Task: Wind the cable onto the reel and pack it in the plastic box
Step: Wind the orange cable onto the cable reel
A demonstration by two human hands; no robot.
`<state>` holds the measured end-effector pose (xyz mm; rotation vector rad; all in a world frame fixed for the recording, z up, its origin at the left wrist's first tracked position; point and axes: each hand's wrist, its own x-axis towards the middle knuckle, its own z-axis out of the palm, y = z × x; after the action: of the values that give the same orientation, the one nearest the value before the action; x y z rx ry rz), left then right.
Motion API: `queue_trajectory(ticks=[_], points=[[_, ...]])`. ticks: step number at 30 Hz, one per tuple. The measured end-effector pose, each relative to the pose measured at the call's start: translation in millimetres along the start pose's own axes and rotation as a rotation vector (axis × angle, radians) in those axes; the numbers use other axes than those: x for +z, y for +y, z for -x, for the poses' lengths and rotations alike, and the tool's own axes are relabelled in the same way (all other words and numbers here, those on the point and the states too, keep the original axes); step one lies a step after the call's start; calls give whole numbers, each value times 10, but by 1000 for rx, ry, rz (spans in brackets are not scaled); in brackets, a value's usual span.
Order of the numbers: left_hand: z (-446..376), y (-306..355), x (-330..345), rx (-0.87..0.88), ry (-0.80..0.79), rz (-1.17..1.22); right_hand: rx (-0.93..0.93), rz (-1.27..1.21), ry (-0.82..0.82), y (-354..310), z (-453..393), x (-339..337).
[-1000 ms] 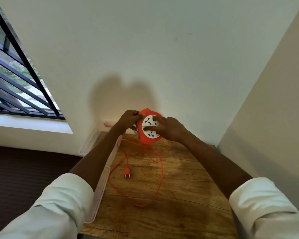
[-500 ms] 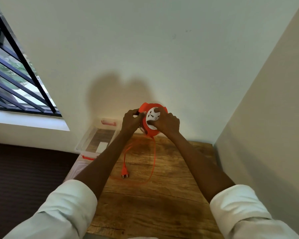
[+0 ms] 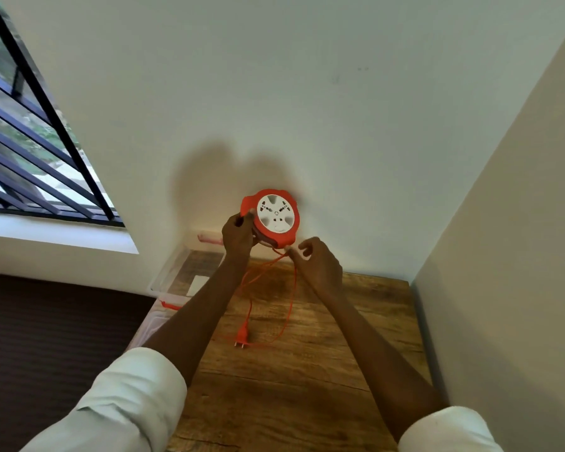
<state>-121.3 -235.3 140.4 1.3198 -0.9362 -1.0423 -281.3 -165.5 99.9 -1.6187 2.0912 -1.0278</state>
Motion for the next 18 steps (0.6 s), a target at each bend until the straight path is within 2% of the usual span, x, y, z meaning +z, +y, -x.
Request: queue_trajectory(ticks=[3, 7, 13, 18], points=[[27, -5, 1, -118, 34, 139, 166, -26, -89, -88, 28, 98], [99, -30, -16, -153, 45, 225, 271, -223, -239, -184, -44, 210], [18, 5, -172, -115, 60, 195, 170, -335, -40, -151, -69, 86], [-43, 62, -247, -119, 46, 151, 133, -421, -16, -114, -196, -121]])
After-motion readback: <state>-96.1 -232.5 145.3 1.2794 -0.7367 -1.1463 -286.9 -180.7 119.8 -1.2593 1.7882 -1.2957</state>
